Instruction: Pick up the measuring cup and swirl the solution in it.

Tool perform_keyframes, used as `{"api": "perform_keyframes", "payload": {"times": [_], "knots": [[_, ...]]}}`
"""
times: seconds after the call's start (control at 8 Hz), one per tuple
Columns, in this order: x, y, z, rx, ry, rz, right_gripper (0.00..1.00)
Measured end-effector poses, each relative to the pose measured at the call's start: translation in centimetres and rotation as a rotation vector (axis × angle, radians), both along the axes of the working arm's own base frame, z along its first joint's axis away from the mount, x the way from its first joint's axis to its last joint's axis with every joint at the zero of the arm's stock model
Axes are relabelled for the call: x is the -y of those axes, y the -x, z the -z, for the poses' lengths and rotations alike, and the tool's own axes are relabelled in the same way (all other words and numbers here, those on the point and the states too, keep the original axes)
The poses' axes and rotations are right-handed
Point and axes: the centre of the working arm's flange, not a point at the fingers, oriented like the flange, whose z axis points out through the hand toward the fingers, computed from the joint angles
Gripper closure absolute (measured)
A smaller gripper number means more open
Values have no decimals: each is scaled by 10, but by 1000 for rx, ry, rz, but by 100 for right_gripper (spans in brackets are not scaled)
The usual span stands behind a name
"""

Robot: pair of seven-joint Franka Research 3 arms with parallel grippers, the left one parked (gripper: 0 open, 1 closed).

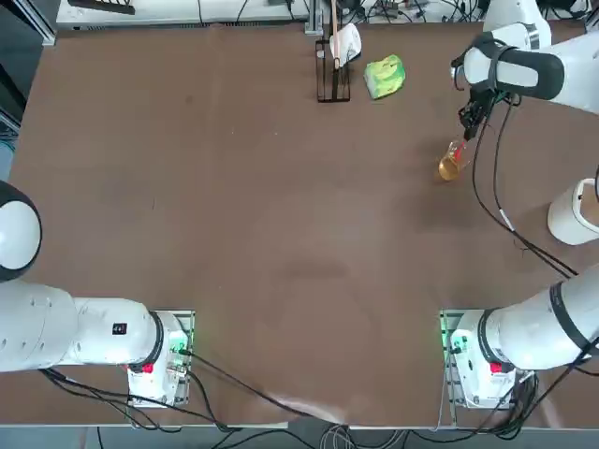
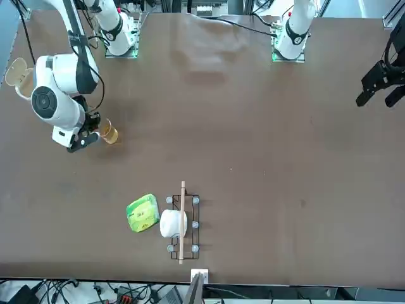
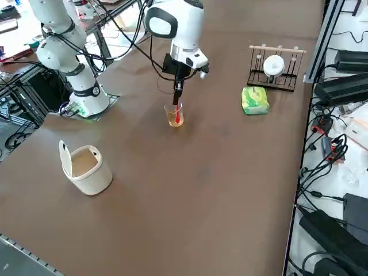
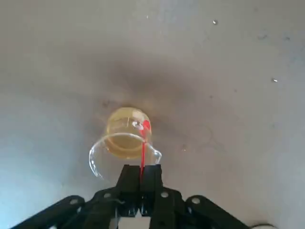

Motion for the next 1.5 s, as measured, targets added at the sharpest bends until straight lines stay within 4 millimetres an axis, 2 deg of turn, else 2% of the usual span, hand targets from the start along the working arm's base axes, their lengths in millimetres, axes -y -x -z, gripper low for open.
{"api": "perform_keyframes", "payload": {"times": [0.25, 0.62, 1.0, 1.5], "knots": [[-11, 0, 6, 7, 8, 28, 97], [-42, 6, 10, 15, 40, 105, 97], [-46, 15, 20, 4, 64, 172, 97], [-54, 19, 21, 12, 89, 232, 97]]}}
